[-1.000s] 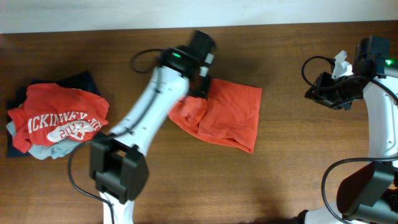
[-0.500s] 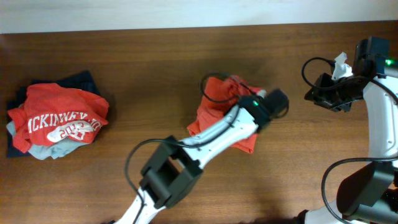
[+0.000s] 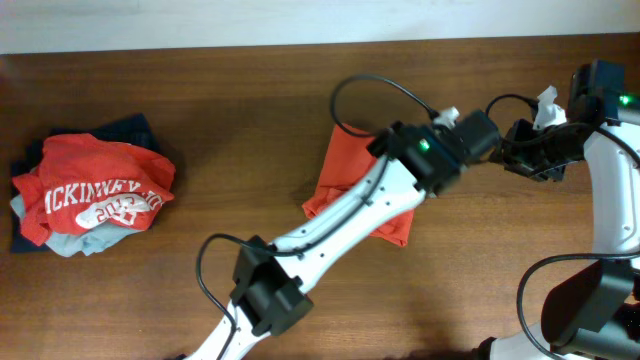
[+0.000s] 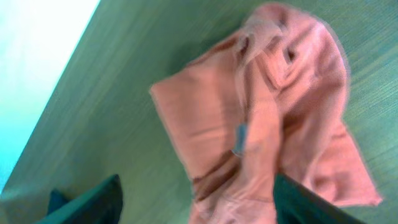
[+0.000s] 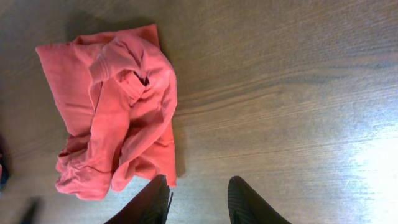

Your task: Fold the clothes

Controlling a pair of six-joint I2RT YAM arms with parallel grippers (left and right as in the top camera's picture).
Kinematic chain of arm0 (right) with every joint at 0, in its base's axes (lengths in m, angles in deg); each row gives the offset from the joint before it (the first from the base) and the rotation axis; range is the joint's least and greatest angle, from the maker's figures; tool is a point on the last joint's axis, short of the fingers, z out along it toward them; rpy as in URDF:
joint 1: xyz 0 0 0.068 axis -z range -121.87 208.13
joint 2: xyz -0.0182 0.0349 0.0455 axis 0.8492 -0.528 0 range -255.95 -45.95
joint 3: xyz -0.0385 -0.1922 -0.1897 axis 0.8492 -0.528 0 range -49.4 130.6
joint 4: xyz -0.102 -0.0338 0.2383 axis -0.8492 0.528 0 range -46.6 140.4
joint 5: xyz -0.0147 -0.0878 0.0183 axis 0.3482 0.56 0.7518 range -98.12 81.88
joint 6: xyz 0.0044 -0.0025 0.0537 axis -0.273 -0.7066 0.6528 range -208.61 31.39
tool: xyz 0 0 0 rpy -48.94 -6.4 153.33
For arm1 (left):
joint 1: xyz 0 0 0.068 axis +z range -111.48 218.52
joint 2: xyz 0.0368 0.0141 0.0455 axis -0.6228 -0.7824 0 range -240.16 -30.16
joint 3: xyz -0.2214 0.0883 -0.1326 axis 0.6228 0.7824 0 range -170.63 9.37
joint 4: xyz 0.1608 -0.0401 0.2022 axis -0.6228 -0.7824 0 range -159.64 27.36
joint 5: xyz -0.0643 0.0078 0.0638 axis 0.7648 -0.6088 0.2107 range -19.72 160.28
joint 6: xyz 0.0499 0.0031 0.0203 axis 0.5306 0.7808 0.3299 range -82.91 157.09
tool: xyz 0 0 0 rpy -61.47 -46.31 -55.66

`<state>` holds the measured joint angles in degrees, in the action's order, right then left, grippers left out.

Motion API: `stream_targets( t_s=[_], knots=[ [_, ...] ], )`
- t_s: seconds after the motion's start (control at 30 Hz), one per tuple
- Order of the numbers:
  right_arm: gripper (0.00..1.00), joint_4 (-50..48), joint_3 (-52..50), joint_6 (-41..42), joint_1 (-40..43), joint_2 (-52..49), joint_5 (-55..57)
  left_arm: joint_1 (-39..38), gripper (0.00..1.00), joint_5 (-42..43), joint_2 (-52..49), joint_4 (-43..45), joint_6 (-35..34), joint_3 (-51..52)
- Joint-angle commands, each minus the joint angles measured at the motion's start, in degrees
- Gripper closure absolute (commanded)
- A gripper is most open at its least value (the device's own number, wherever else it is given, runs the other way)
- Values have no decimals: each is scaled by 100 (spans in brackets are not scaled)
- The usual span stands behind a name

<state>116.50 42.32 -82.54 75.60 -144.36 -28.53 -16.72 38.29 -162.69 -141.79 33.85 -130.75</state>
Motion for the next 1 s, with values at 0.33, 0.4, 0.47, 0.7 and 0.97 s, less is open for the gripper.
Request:
stream_targets(
  t_s=[0.33, 0.4, 0.47, 0.7, 0.97],
  knots=[
    [93, -785, -153, -581, -2669, -413, -684, 3279, 99, 2455, 66, -1694, -1043, -1196],
    [93, -1213, -221, -579, -3237, -761, -684, 3816, 99, 3178, 66, -1720, -927, -1196],
    [93, -1379, -221, -581, -3545, -1047, -682, 4065, 99, 3359, 66, -1755, -844, -1196],
    [89, -817, -221, -527, -3912, -1812, 33, 4321, 99, 3460, 66, -1755, -713, -1196],
    [96, 704, -219, 997, -3239, -1327, 3324, 4315, 99, 3458, 66, -1740, -605, -1196]
  ],
)
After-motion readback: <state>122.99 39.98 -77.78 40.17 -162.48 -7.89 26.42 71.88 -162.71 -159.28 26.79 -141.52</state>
